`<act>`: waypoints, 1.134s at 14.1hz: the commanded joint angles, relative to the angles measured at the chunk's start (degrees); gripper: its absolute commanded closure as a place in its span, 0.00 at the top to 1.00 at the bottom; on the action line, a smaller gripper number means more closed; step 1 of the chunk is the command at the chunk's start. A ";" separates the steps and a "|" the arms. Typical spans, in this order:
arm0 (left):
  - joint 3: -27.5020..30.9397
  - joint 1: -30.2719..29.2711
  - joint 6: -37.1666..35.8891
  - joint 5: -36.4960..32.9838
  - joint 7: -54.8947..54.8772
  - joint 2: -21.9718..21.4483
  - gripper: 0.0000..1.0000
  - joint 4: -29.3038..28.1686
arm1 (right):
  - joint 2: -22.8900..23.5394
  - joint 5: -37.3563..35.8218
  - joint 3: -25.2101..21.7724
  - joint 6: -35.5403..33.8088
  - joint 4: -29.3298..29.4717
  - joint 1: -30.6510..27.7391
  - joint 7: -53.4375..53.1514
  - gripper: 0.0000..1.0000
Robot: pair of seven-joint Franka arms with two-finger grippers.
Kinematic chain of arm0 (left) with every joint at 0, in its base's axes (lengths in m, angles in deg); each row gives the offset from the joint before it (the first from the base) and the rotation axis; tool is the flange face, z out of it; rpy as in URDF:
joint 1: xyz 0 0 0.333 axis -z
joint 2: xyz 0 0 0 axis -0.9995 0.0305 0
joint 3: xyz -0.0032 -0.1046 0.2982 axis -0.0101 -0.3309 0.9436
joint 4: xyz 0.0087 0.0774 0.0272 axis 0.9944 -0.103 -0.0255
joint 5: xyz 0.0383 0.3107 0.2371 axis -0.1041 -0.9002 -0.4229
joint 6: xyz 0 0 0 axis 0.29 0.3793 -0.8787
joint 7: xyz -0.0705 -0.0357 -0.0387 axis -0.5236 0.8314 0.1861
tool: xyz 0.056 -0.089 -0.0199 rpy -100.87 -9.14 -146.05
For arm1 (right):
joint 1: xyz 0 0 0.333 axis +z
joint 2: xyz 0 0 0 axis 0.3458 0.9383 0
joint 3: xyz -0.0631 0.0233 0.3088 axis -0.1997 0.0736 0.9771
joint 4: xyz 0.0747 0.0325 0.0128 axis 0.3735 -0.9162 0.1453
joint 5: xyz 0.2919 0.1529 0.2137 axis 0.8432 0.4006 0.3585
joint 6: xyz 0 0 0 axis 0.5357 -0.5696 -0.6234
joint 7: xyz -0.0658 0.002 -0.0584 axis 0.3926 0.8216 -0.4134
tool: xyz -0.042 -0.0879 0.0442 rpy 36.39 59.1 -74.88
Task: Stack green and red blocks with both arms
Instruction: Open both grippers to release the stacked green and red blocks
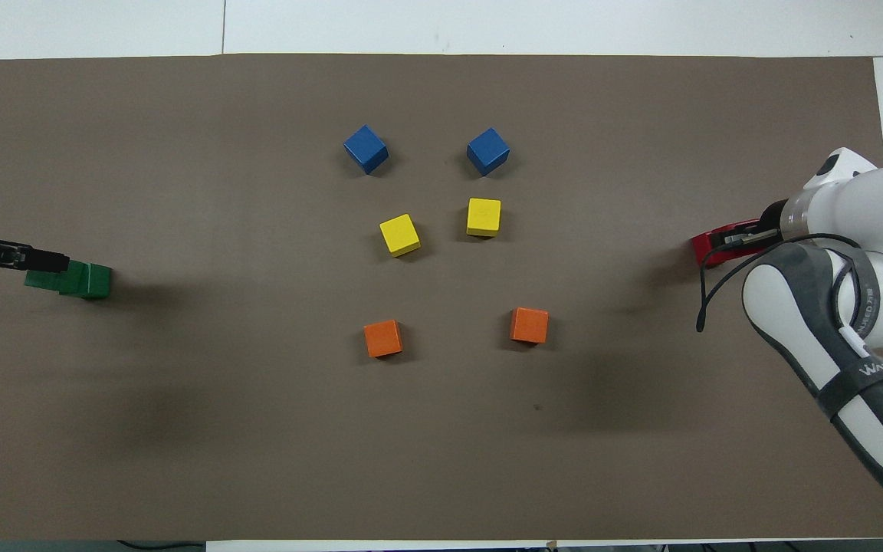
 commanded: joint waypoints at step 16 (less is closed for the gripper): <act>-1.04 5.52 -12.37 -0.44 22.92 -13.00 1.00 3.24 | 0.86 0.57 0.38 6.14 -2.64 -0.31 -1.37 0.00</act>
